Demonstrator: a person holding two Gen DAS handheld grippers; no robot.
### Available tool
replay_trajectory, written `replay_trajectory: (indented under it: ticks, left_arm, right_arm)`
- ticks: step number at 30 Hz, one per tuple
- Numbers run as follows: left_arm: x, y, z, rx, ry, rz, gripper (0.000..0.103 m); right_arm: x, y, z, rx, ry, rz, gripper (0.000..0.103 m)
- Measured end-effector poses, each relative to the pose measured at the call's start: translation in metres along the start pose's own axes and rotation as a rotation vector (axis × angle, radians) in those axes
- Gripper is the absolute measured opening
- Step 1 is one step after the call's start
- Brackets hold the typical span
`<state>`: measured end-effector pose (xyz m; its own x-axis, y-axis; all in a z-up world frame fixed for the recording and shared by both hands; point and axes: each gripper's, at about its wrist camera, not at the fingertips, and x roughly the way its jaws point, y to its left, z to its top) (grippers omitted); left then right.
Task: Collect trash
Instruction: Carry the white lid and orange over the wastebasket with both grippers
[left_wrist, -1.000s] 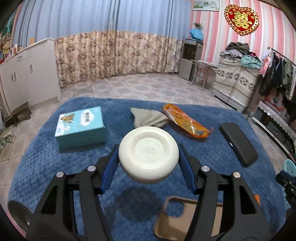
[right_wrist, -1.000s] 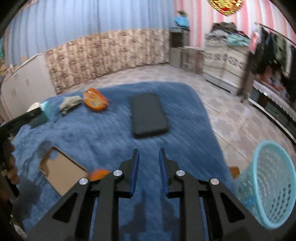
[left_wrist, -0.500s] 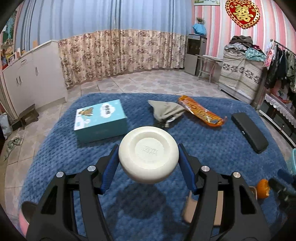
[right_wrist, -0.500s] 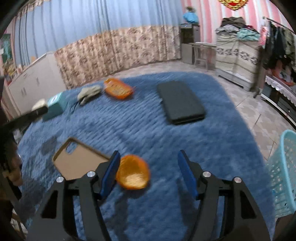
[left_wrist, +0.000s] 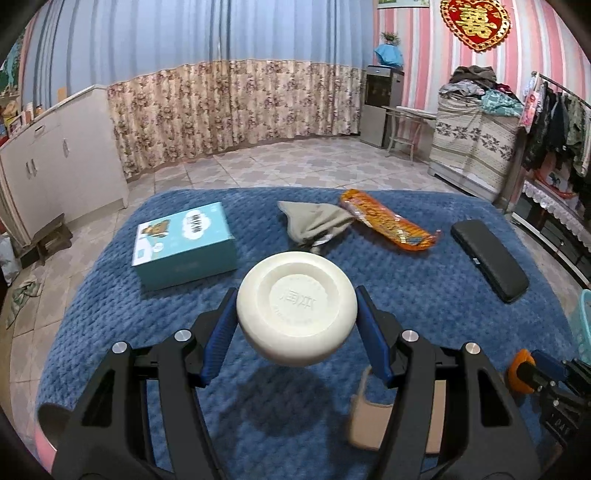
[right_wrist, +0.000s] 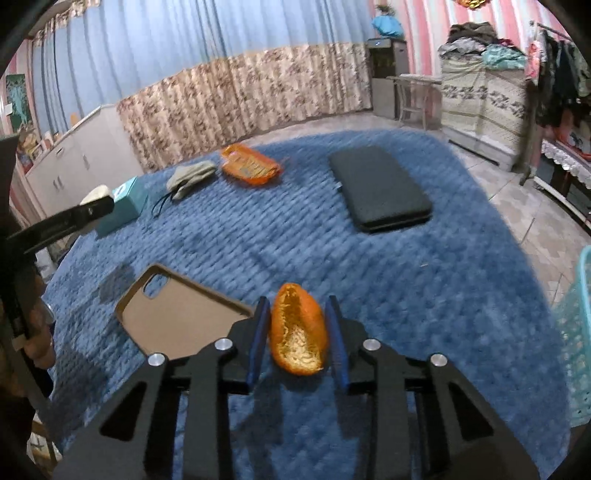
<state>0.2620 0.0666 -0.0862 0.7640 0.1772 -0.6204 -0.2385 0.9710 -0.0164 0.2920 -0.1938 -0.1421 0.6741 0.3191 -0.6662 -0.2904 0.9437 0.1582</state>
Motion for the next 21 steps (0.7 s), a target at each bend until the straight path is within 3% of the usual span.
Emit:
replay_trajectory:
  ticks: [4, 8, 17, 21]
  left_arm:
    - [-0.006, -0.028, 0.005, 0.053, -0.018, -0.041, 0.061]
    - [-0.014, -0.066, 0.012, 0.109, -0.042, -0.115, 0.061]
    - [-0.039, -0.201, 0.02, 0.261, -0.084, -0.383, 0.061]
    - [-0.054, -0.265, 0.01, 0.347, -0.09, -0.51, 0.061]
  right_arm:
    - [-0.024, -0.023, 0.006, 0.034, -0.052, -0.039, 0.03]
    - [-0.061, -0.054, 0.012, 0.042, -0.114, -0.134, 0.03]
    - [-0.155, -0.155, 0.014, 0.119, -0.209, -0.408, 0.03]
    - [-0.185, -0.203, 0.0, 0.225, -0.234, -0.487, 0.03]
